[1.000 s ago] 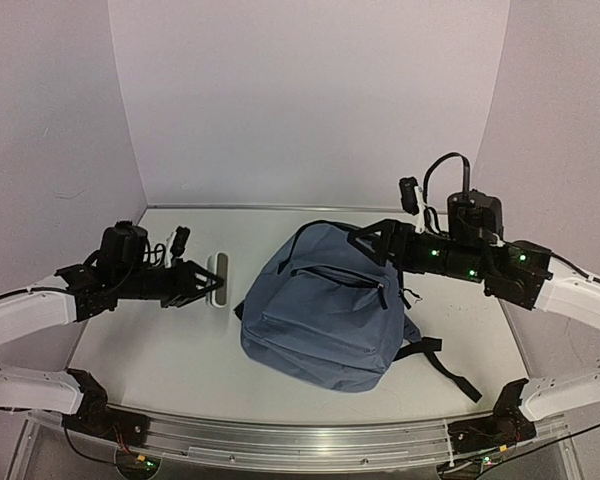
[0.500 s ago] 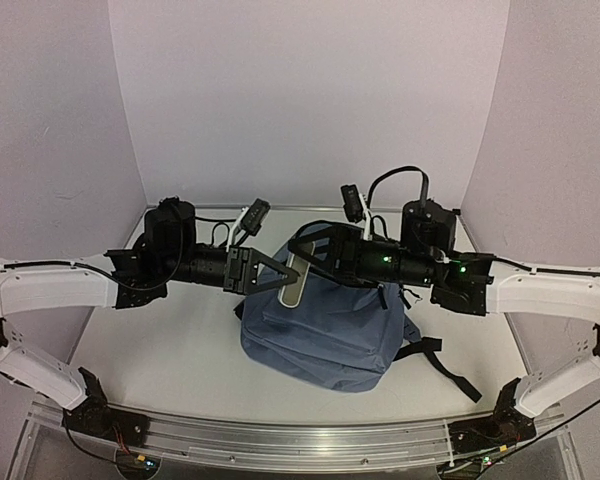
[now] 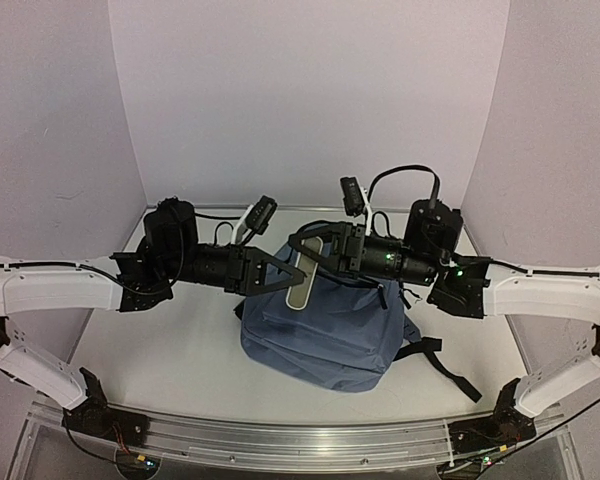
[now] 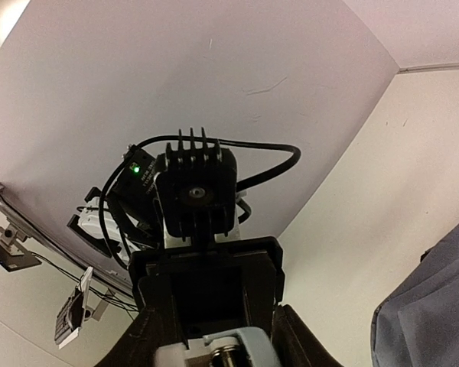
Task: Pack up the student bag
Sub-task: Pick up the stationery from the center of the board, then adjust the student bag at the center of the board.
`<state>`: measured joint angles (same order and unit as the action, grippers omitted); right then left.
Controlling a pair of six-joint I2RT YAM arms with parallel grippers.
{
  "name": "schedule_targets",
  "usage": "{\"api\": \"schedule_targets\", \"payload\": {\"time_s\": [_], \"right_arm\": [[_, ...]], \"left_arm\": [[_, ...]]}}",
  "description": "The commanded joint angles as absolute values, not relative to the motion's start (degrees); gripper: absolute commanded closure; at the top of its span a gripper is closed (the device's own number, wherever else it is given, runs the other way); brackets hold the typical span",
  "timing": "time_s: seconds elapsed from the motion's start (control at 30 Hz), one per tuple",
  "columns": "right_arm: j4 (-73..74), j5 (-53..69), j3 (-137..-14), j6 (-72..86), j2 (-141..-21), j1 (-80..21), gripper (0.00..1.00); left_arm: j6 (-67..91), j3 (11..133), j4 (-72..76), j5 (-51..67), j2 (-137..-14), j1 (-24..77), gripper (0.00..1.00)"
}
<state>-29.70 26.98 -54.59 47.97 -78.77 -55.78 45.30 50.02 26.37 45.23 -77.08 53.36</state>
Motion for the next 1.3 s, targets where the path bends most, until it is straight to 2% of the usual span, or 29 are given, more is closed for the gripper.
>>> {"api": "schedule_targets", "payload": {"time_s": [0.0,0.07,0.13,0.2,0.27,0.33,0.4,0.47,0.6,0.73,0.93,1.03,1.1,1.27], "right_arm": [[-34.02,30.69,-54.64,47.76,-79.86,-56.63,0.64],[-34.16,30.67,-54.69,47.54,-79.87,-56.94,0.76],[-34.12,29.4,-54.27,47.14,-79.37,-57.04,0.92],[-34.13,26.27,-53.37,46.57,-78.12,-57.04,1.0],[-32.31,20.99,-52.31,45.11,-75.86,-57.04,1.0],[-26.05,13.55,-52.52,41.87,-73.03,-57.04,1.0],[-17.55,4.46,-54.4,37.98,-70.39,-57.04,1.0],[-8.36,-6.25,-56.83,35.23,-68.94,-57.04,1.0],[3.11,-18.03,-59.68,32.03,-67.44,-57.02,1.0],[7.92,-22.39,-60.63,31.37,-66.98,-57.0,1.0],[8.61,-22.13,-59.33,32.7,-67.33,-57.04,1.0],[8.66,-21.64,-58.94,33.24,-67.8,-57.03,1.0],[8.76,-21.14,-58.82,33.18,-67.64,-57.04,1.0],[8.79,-16.15,-58.95,29.23,-67.18,-57.04,1.0]], "left_arm": [[47.54,51.03,33.72,46.14,-76.76,53.53,0.82],[48.11,50.33,34.62,45.67,-76.55,53.53,0.82],[48.24,50.23,33.88,44.8,-76.4,53.53,0.78],[48.18,49.9,31.52,42.54,-76.08,53.53,0.62],[48.29,48.82,27.15,37.61,-74.99,53.53,0.44],[49.34,47.1,19.15,29.3,-73.24,53.53,0.31],[52.46,45.9,6.54,17.29,-71.39,53.53,0.25],[56.66,44.38,-3.98,7.11,-69.65,53.53,0.21],[66.41,39.49,-11.1,2.08,-68.18,53.6,0.19],[74.17,33.57,-4.57,3.91,-69.32,54.13,0.18],[76.08,35.4,-1.42,4.57,-75.14,55.98,0.15],[76.42,35.76,4.92,6.37,-78.94,55.99,0.17],[76.35,36.69,6.76,7.64,-81.6,55.99,0.24],[77.64,35.14,12.39,8.84,-84.26,55.91,0.75]]}}
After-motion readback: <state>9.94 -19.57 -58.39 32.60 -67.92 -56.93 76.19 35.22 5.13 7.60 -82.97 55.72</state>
